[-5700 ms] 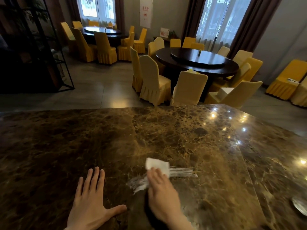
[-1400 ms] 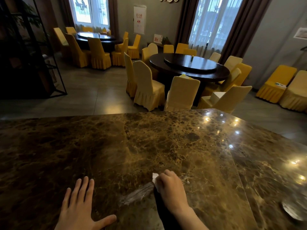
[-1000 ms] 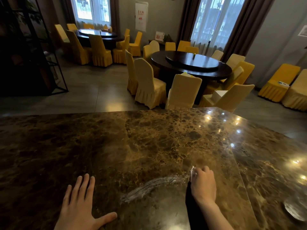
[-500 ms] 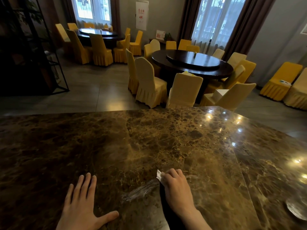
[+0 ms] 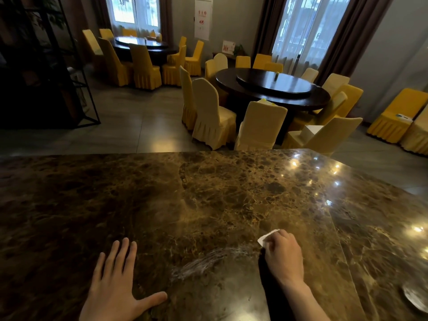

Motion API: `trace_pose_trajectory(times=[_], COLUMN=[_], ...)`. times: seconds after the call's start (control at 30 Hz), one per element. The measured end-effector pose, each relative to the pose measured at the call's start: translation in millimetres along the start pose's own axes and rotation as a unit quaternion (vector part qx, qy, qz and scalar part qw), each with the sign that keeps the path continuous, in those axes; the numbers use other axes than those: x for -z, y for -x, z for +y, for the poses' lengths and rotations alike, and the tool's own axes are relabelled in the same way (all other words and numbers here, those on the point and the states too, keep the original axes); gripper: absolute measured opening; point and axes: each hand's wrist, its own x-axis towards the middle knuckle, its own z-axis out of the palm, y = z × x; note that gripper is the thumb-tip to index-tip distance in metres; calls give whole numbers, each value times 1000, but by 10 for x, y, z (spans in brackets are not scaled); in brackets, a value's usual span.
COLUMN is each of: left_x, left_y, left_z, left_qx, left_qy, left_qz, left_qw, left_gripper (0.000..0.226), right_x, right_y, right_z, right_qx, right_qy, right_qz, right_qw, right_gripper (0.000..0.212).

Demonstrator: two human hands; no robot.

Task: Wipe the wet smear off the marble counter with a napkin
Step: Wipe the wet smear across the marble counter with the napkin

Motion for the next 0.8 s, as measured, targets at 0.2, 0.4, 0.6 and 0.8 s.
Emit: trace_pose_trajectory(times=[0.2,0.4,0.6,0.8], left_x=[39,-9,-67,-104], left_y=[-49,-94,-84,-105], left_z=[27,-17,-42,-60], left_qx=[-14,-15,-23,-22], left_qy=[5,20,35,43], left_qz=[25,57,84,100], left_qw=[1000,998,996,994], left_gripper=[152,151,150,149], right_x=[-85,-219,8,-28], right_y=[147,357,-60,29], right_z=[-362,-643,-100,-178], right_qx=[72,182,-15,-28], right_qy=[-43,-122,-91,-6], right_qz=[5,-84,70,33], right_qw=[996,972,993,999], right_gripper=[18,20,25,18])
